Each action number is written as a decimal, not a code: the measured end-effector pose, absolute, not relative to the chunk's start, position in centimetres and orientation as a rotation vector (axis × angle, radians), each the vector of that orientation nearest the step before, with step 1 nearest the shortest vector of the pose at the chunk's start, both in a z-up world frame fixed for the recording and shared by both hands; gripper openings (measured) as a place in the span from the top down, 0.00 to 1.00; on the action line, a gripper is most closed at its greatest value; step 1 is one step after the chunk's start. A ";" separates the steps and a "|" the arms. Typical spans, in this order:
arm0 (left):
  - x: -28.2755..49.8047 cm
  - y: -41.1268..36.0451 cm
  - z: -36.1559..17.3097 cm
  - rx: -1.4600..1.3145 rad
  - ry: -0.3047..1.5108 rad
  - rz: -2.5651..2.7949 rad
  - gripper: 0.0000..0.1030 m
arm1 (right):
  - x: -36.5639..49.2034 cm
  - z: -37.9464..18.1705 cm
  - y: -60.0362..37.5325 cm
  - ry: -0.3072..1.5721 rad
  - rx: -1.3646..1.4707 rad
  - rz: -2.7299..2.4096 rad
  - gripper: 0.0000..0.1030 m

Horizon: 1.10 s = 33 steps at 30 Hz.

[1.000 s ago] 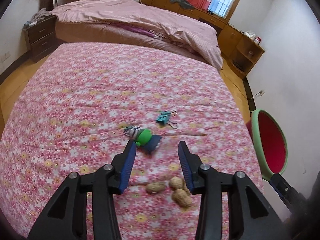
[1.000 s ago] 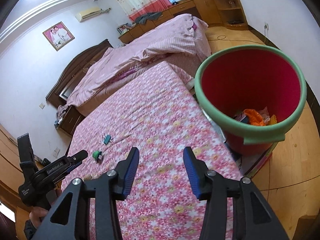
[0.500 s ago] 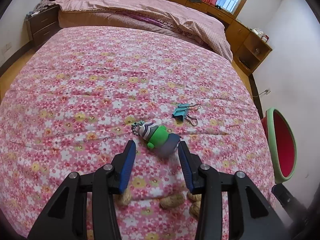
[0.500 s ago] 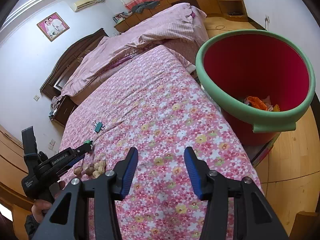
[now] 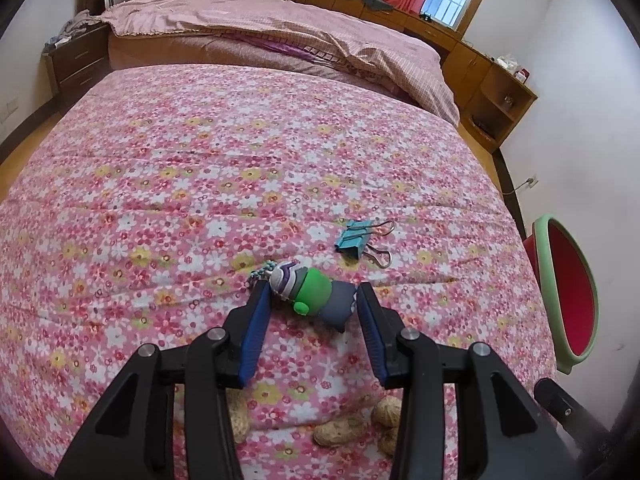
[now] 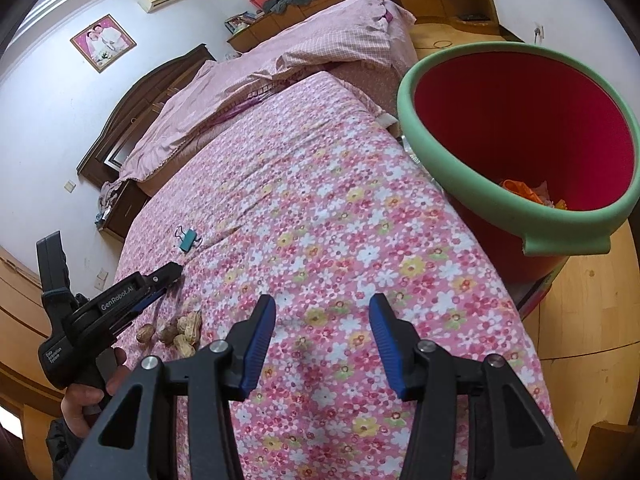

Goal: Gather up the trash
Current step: 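Grasp the green toy figure with the left tool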

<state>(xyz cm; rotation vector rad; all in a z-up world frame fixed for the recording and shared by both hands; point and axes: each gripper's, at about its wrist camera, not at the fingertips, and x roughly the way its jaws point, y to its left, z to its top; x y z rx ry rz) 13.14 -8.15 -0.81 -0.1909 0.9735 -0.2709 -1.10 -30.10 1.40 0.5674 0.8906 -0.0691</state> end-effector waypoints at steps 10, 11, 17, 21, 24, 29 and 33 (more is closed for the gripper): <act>12.0 -4.5 0.7 -0.204 0.923 -0.244 0.58 | 0.4 1.9 -28.7 0.908 0.523 -0.043 0.49; 11.9 -4.0 0.9 -0.205 0.916 -0.232 0.58 | 0.7 2.1 -28.3 0.910 0.515 -0.039 0.49; 11.5 0.1 1.2 -0.225 0.889 -0.137 0.58 | 3.1 2.9 -25.9 0.914 0.453 -0.005 0.49; 11.5 2.7 0.8 -0.246 0.880 -0.071 0.58 | 5.3 2.8 -23.6 0.933 0.428 0.042 0.49; 11.5 4.2 0.4 -0.261 0.881 -0.042 0.58 | 7.1 2.6 -21.4 0.955 0.399 0.075 0.49; 11.7 5.9 -0.8 -0.289 0.895 -0.019 0.58 | 9.9 2.1 -18.3 0.964 0.321 0.093 0.49; 11.7 6.0 -1.2 -0.298 0.893 -0.028 0.58 | 11.6 1.3 -16.6 0.972 0.271 0.095 0.49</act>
